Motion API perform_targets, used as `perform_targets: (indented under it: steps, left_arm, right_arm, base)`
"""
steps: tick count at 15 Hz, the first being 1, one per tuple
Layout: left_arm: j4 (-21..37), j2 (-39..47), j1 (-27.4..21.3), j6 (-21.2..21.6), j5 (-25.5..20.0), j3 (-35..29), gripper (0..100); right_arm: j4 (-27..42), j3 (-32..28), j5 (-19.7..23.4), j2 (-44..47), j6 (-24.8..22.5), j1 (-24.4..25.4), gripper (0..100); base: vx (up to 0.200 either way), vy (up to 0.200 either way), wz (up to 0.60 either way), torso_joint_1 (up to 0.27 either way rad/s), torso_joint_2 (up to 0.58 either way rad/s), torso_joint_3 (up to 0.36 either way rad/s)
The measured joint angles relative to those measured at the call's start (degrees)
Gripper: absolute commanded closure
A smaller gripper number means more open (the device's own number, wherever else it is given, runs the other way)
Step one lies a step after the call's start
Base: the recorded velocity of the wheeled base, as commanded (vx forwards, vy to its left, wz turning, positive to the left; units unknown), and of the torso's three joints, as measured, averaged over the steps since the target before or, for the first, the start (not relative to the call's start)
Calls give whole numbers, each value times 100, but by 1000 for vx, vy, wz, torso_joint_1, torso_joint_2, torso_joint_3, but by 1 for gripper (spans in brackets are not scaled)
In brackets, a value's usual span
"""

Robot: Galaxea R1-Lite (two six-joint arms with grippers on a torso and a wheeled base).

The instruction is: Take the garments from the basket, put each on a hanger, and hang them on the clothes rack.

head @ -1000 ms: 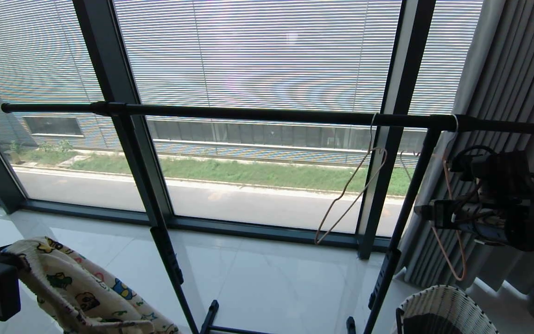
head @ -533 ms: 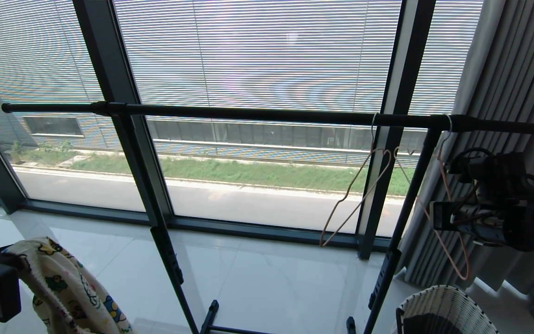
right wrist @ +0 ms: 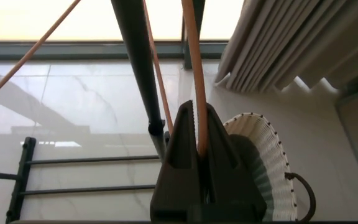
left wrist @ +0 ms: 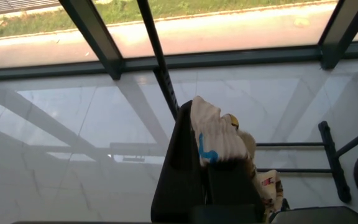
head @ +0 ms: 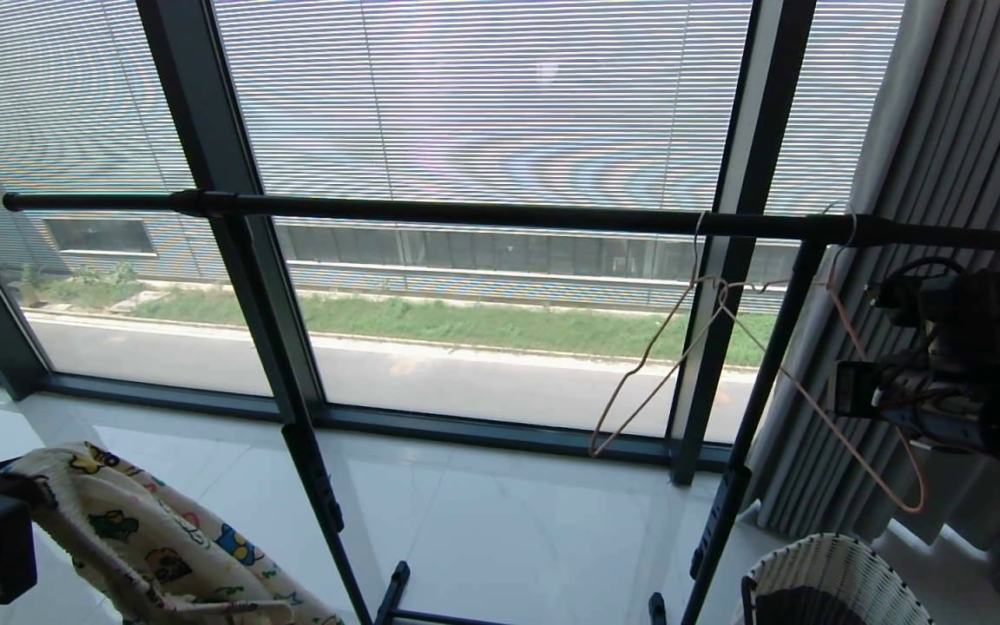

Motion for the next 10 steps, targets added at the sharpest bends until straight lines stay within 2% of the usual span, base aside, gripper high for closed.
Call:
perform_targets:
  steps: [2, 6, 10]
  left_arm:
    - [0, -11, 0, 0, 2, 0, 100]
    - [0, -88, 0, 0, 0, -2, 100]
    - [0, -105, 2, 2, 18, -13, 100]
  right_arm:
    - [-79, 140, -13, -239, 9, 4, 100]
    - [-1017, 684, -33, -595, -46, 22, 100]
    - [-1140, 1092, -50, -1006, -118, 26, 100]
  base:
    - [0, 0, 0, 0, 0, 0]
    - [0, 0, 0, 0, 0, 0]
    - [0, 0, 0, 0, 0, 0]
